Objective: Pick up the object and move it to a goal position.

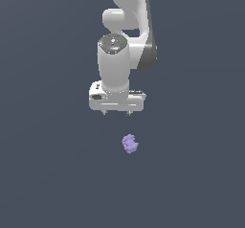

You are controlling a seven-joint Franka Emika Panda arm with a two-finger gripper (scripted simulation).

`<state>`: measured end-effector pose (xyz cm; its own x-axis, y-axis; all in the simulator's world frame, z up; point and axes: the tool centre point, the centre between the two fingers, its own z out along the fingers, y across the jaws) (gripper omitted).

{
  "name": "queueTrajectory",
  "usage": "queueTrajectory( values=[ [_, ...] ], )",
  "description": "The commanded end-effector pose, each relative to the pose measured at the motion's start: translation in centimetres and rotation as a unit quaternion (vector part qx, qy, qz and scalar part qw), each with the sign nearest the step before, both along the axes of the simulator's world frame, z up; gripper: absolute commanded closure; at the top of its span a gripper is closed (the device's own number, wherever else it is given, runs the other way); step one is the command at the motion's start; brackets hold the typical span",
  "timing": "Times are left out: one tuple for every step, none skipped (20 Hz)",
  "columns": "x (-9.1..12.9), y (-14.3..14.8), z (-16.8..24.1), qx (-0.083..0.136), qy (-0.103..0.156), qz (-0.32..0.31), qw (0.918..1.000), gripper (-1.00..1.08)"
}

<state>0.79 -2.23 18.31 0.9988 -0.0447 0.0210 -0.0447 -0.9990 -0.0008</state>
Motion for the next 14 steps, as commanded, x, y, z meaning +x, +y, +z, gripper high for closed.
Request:
queueTrajectory(
  values=[
    [0.0,0.0,0.0,0.0,0.0,0.0,1.0,-0.92],
    [0.0,0.0,0.0,0.0,0.0,0.0,1.0,-0.92],
    [0.0,0.2,0.0,0.0,0.0,0.001,1.0,-0.92],
    [0.0,0.4,-0.1,0.001,0.001,0.003,1.0,-0.92],
    [-0.1,0.8,-0.1,0.001,0.002,0.005,1.0,-0.92],
    [-0.1,1.2,-0.1,0.002,0.003,0.009,1.0,-0.92],
    [-0.2,1.7,-0.2,0.002,0.004,0.012,0.9999,-0.92],
    [-0.2,2.2,-0.3,0.003,0.005,0.016,0.9998,-0.92],
    [-0.3,2.7,-0.3,0.003,0.006,0.02,0.9998,-0.92],
    [-0.4,3.1,-0.4,0.004,0.007,0.023,0.9997,-0.92],
    [-0.4,3.4,-0.4,0.004,0.008,0.025,0.9997,-0.92],
    [-0.4,3.6,-0.5,0.004,0.008,0.027,0.9996,-0.92],
    [-0.4,3.6,-0.5,0.005,0.008,0.027,0.9996,-0.92],
    [-0.4,3.6,-0.5,0.005,0.008,0.027,0.9996,-0.92]
  ],
)
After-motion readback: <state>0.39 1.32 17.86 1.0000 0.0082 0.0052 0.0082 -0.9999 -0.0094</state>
